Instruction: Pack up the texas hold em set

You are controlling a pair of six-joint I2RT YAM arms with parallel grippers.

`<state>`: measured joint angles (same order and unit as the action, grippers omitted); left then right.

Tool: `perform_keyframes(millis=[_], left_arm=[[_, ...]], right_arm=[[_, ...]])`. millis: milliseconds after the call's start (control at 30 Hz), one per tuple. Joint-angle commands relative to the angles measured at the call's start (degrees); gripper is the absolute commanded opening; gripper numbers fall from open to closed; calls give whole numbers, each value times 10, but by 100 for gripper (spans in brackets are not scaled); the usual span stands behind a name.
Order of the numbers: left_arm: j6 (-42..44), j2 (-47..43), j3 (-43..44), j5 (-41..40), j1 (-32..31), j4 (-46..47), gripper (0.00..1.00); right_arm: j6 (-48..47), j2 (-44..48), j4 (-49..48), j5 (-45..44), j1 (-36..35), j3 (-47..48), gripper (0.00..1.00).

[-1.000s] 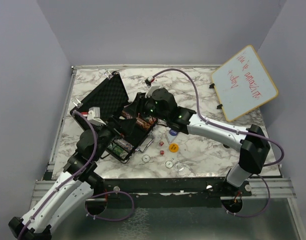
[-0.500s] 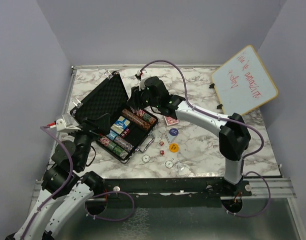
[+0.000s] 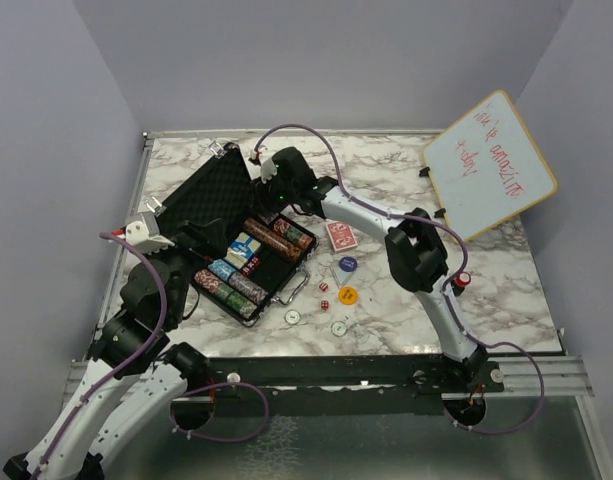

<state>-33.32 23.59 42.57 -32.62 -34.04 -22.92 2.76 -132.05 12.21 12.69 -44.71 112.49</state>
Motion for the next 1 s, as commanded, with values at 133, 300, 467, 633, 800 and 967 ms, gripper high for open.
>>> perform_keyframes(millis=[133, 300, 467, 633, 800, 967], left_arm=[[0, -4, -14, -16, 0, -1, 99], [-7, -8, -18, -25, 0, -2, 99], [-11, -15, -23, -27, 0, -2, 99], [-16, -15, -26, -20, 0, -2, 99], [-15, -12, -26, -17, 0, -3, 99], [-16, -14, -28, -14, 0, -3, 99]], right_arm=[[-47, -48, 11, 62, 19, 73, 20], [-60, -59, 18, 92, 29, 76, 20], [-80, -72, 54, 124, 31, 93, 23], [-73, -77, 57, 127, 31, 96, 24], [-74, -98, 83, 143, 31, 124, 28], [-74, -108, 109, 149, 31, 139, 57]])
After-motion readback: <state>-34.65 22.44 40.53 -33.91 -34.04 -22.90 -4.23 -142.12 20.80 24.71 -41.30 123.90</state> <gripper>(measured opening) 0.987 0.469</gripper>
